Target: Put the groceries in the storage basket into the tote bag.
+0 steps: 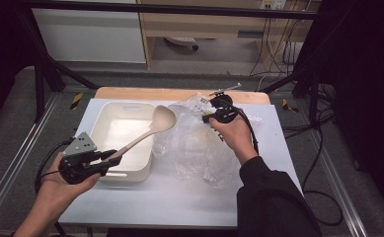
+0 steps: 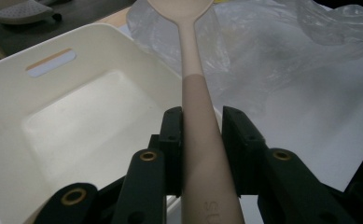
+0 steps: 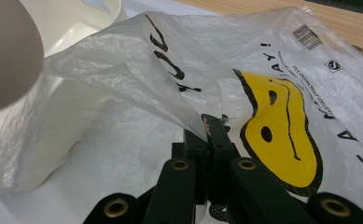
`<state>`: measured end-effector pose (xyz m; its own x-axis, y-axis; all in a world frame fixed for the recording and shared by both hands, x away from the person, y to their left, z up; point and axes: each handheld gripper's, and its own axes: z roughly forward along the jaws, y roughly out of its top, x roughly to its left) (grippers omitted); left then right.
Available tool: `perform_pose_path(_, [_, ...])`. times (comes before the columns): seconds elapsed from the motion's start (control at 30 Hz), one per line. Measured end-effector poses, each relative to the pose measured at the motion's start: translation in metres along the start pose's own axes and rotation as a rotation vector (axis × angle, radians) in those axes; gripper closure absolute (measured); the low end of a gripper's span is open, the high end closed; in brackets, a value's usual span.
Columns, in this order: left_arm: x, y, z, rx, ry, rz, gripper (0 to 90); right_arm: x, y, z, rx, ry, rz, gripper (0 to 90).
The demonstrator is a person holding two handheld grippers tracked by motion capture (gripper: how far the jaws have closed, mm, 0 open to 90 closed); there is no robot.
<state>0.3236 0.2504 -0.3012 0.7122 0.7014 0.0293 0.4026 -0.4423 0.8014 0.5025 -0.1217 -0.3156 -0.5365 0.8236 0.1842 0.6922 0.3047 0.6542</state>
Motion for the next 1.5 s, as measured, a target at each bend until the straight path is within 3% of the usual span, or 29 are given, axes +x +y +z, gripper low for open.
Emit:
perform_pose_path(0.17, [-0.014, 0.004, 0.006, 0.015, -0.041, 0.033, 69.6, -0.001, 0.000, 0.000, 0.003, 0.000, 0.003, 90.0])
perform_pose_path(0.33, [-0.026, 0.003, 0.023, 0.057, -0.076, 0.052, 69.6, -0.002, 0.001, -0.001, -0.001, 0.001, 0.005, 90.0])
perform_pose_path(0.67, [-0.032, 0.006, 0.051, 0.094, -0.097, 0.052, 69.6, -0.001, 0.001, -0.004, 0.000, -0.001, -0.003, 90.0])
perform_pose_path(1.4, [-0.049, 0.019, 0.089, 0.129, -0.144, 0.053, 69.5, -0.001, 0.002, -0.003, -0.002, -0.002, -0.003, 90.0])
perform_pose_path(1.5, [-0.052, 0.021, 0.096, 0.138, -0.135, 0.062, 69.5, -0.001, 0.003, -0.003, -0.004, -0.001, -0.001, 90.0])
